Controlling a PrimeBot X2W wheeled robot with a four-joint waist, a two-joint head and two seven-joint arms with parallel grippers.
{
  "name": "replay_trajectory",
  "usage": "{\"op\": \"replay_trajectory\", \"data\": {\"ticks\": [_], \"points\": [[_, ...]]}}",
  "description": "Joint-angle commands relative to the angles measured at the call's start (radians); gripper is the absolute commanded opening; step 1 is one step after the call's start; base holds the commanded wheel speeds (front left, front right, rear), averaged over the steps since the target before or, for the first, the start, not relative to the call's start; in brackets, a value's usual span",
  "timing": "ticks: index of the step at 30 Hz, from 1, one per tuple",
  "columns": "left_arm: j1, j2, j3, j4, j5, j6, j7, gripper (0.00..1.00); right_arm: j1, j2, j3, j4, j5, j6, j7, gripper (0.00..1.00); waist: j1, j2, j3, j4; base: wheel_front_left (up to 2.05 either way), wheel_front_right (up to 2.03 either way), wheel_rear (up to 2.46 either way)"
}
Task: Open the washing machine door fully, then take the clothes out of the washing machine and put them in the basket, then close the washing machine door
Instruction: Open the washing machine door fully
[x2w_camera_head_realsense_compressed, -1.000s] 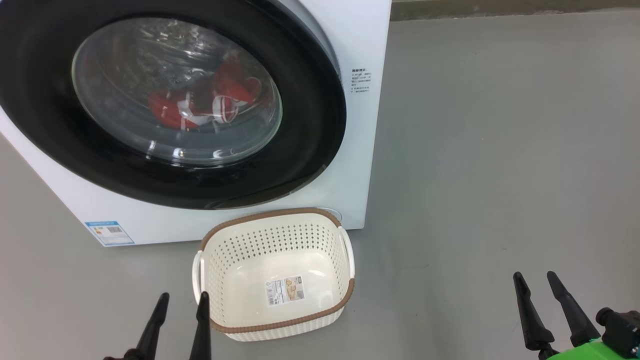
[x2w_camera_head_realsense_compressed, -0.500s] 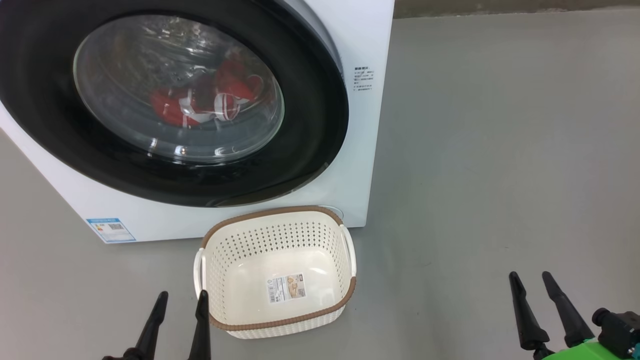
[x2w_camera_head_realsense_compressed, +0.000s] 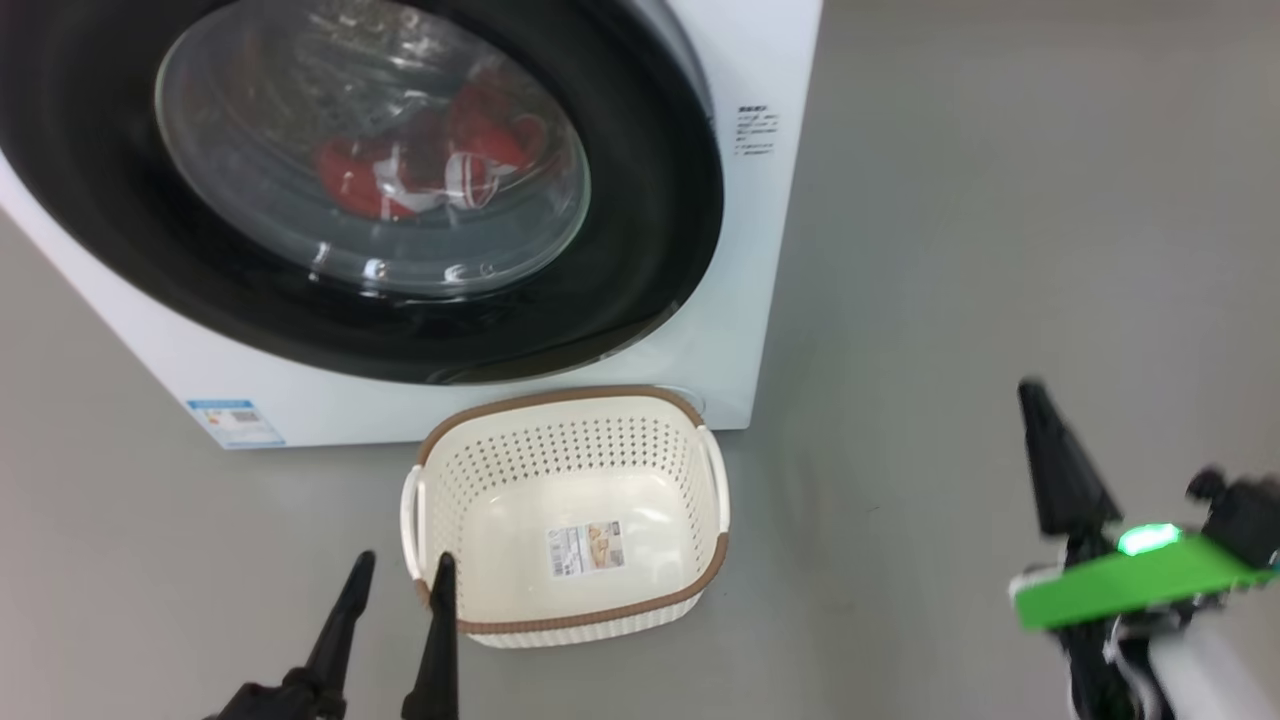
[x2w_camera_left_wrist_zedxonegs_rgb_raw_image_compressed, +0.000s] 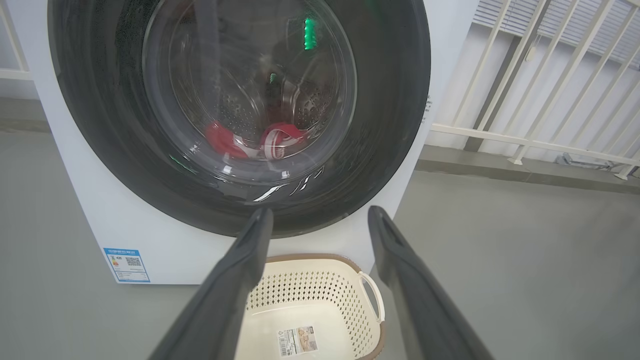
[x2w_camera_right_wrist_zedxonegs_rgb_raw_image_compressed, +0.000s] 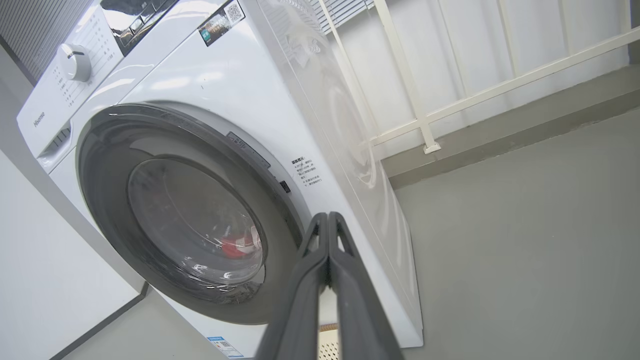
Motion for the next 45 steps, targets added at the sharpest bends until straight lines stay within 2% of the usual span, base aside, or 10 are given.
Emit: {"op": "replay_trajectory", "data": {"ticks": [1,6,11,16,22,25,30,34,35,45], "points": [[-0.039,0.005,0.023,-0.024,-0.012,0.002,-0.012,1.0,-0.052,-0.022,0.024,-0.023,0.022,-0.001,-0.009,0.0,0.0,-0.0001,0.014,0.019,0.0,0.0,0.0],[-0.077,0.005,-0.01,-0.031,-0.026,0.009,-0.012,1.0,-0.167,-0.054,0.019,-0.015,0.132,-0.001,-0.009,0.0,0.0,-0.0001,0.063,0.06,0.0,0.0,0.0],[-0.13,0.005,-0.049,-0.036,-0.043,0.019,-0.012,1.0,-0.288,-0.115,0.036,-0.011,0.24,-0.001,-0.009,0.0,0.0,-0.0001,0.13,0.103,0.0,0.0,0.0],[-0.178,0.005,-0.084,-0.037,-0.061,0.027,-0.012,1.0,-0.404,-0.193,0.1,0.001,0.378,-0.001,-0.009,0.0,0.0,-0.0001,0.188,0.136,0.0,0.0,0.0],[-0.215,0.005,-0.11,-0.033,-0.075,0.033,-0.012,1.0,-0.522,-0.292,0.229,-0.003,0.544,-0.001,0.039,0.0,0.0,-0.0001,0.237,0.167,0.0,0.0,0.0],[-0.225,0.005,-0.115,-0.033,-0.078,0.034,-0.012,1.0,-0.557,-0.308,0.255,-0.014,0.616,-0.001,0.068,0.0,0.0,-0.0001,0.252,0.175,0.0,0.0,0.0],[-0.244,0.005,-0.123,-0.035,-0.088,0.039,-0.012,1.0,-0.631,-0.348,0.277,-0.032,0.776,-0.001,0.182,0.0,0.0,-0.0001,0.284,0.194,0.0,0.0,0.0],[-0.257,0.005,-0.13,-0.038,-0.098,0.041,-0.012,1.0,-0.687,-0.365,0.253,-0.031,0.876,-0.001,0.281,0.0,0.0,-0.0001,0.313,0.208,0.0,0.0,0.0],[-0.265,0.005,-0.133,-0.039,-0.103,0.042,-0.012,1.0,-0.714,-0.367,0.231,-0.022,0.921,-0.001,0.336,0.0,0.0,-0.0001,0.328,0.215,0.0,0.0,0.0],[-0.298,0.005,-0.148,-0.045,-0.129,0.05,-0.012,1.0,-0.825,-0.364,0.155,0.074,1.058,-0.001,0.635,0.0,0.0,-0.0001,0.393,0.242,0.0,0.0,0.0]]}}
